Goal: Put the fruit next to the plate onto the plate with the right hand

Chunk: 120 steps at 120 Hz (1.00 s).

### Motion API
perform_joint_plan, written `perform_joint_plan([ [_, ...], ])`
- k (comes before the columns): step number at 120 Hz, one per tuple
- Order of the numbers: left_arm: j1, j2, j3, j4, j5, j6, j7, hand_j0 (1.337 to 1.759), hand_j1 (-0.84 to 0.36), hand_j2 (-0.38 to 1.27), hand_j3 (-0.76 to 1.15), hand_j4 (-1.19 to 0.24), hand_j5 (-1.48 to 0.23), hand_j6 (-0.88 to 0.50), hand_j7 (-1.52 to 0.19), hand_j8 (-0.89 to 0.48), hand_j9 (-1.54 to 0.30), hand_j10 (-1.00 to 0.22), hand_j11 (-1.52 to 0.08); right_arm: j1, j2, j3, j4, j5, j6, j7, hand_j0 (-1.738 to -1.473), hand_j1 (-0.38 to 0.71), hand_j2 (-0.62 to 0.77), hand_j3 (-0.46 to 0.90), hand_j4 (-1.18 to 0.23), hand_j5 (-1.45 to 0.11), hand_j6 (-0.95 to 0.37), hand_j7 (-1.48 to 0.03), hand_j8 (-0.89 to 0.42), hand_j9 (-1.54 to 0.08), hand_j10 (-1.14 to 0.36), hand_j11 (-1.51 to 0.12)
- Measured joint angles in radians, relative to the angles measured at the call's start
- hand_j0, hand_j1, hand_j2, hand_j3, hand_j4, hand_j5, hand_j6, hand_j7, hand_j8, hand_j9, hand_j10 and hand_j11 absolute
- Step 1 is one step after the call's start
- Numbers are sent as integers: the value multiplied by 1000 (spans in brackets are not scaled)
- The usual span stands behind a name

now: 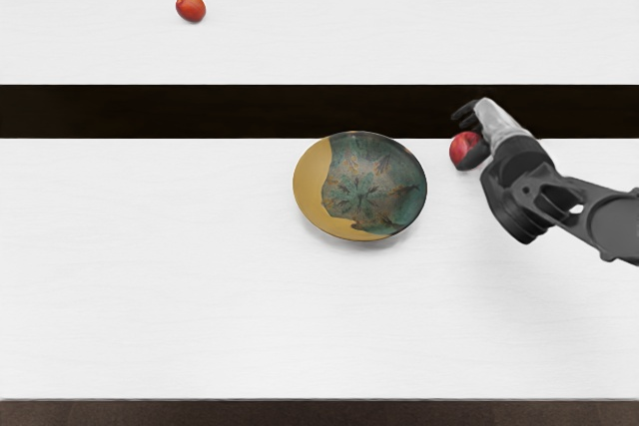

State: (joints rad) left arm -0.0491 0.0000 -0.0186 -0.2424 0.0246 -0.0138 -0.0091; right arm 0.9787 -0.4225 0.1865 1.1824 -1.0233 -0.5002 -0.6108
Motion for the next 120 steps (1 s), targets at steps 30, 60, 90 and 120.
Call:
perform_joint_plan([
  [30,0,0,0,0,0,0,0,1658,349,0,0,0,0,0,0,0,0,0,0,-12,2,3,0,-9,1,0,-1655,253,60,-2,-538,-648,-480,-671,-378,-677,-460,-682],
  [60,0,0,0,0,0,0,0,1658,349,0,0,0,0,0,0,0,0,0,0,-23,2,8,0,-7,3,0,-1649,266,115,-1,-657,-742,-416,-798,-328,-783,-471,-803],
  [90,0,0,0,0,0,0,0,1658,349,0,0,0,0,0,0,0,0,0,0,-21,-3,20,2,34,5,1,-1648,243,208,0,-722,-867,-455,-904,-348,-908,-527,-930],
  [120,0,0,0,0,0,0,0,1658,349,0,0,0,0,0,0,0,0,0,0,-15,-33,123,82,56,25,2,-1652,284,303,0,-712,-977,-427,-948,-308,-976,-502,-992],
])
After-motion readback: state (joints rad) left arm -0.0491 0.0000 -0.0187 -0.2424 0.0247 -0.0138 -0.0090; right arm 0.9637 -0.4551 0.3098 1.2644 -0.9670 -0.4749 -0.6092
